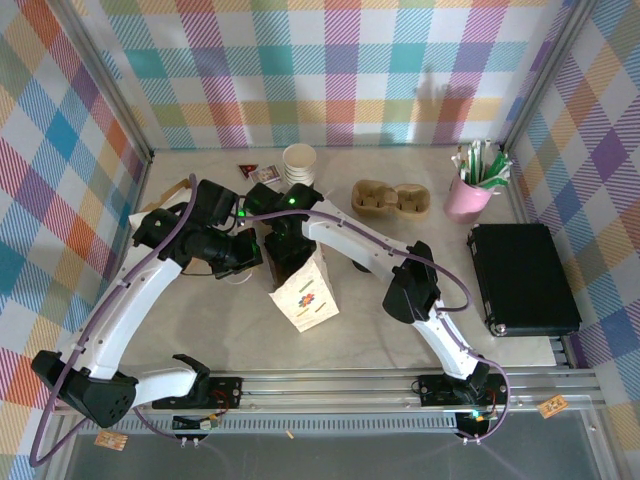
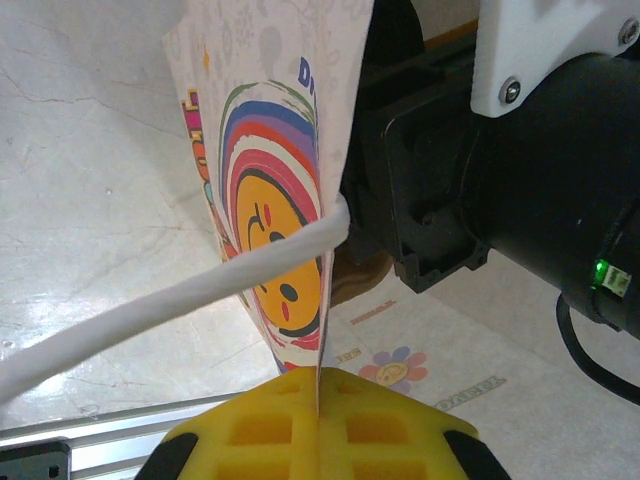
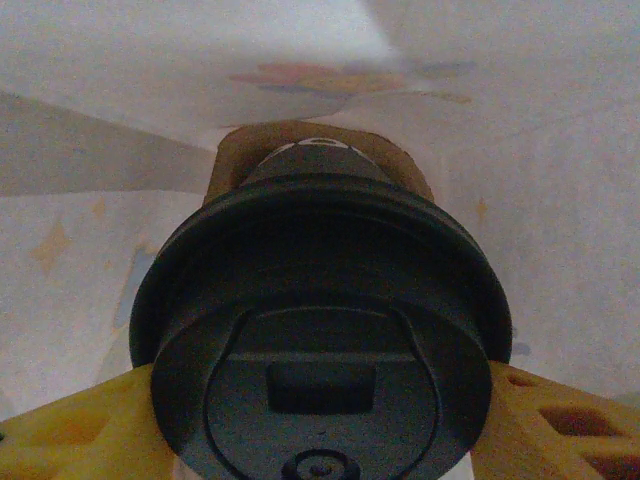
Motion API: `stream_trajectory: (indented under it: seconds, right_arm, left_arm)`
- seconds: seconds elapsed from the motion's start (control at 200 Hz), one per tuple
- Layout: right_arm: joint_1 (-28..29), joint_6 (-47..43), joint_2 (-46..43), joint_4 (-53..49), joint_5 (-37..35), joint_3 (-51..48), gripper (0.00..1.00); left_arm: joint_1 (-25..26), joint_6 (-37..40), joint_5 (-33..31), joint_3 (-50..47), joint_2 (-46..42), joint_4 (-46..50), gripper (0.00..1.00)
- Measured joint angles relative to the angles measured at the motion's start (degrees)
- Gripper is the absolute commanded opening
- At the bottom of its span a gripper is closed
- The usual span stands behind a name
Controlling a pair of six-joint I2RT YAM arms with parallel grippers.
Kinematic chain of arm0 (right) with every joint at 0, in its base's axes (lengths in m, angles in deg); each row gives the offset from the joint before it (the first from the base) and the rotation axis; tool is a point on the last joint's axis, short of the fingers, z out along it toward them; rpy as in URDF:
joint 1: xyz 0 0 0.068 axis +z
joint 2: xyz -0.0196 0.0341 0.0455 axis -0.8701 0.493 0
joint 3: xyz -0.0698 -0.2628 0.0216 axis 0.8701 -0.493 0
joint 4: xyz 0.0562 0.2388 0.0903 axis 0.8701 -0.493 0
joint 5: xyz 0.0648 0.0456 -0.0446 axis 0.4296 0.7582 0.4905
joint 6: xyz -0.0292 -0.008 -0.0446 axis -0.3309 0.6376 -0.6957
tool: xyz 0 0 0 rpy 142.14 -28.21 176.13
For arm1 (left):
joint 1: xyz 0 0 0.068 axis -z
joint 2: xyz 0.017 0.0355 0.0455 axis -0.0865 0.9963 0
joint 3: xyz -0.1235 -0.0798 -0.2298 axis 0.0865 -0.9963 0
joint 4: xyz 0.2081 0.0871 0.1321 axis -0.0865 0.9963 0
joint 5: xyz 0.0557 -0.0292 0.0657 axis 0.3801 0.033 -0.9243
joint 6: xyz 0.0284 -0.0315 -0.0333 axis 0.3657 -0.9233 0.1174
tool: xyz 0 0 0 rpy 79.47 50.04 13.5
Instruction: Pack the takeout coffee
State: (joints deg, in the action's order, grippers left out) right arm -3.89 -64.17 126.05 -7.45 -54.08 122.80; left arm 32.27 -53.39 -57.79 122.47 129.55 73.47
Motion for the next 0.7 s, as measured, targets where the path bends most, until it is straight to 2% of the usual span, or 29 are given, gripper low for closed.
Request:
stream_trajectory:
  seconds: [0.455, 0.7]
  right_arm:
    - [-0.3, 0.0, 1.0, -2.2, 0.5, 2.4, 0.39]
    - [-0.6, 0.3, 1.4, -4.0, 0.0, 4.6, 0.46]
  left_arm:
    - [0.9, -1.0, -0.9, 0.0, 0.0, -0.2, 0.00]
    - [1.2, -1.0, -1.1, 0.0, 0.0, -0.2, 0.00]
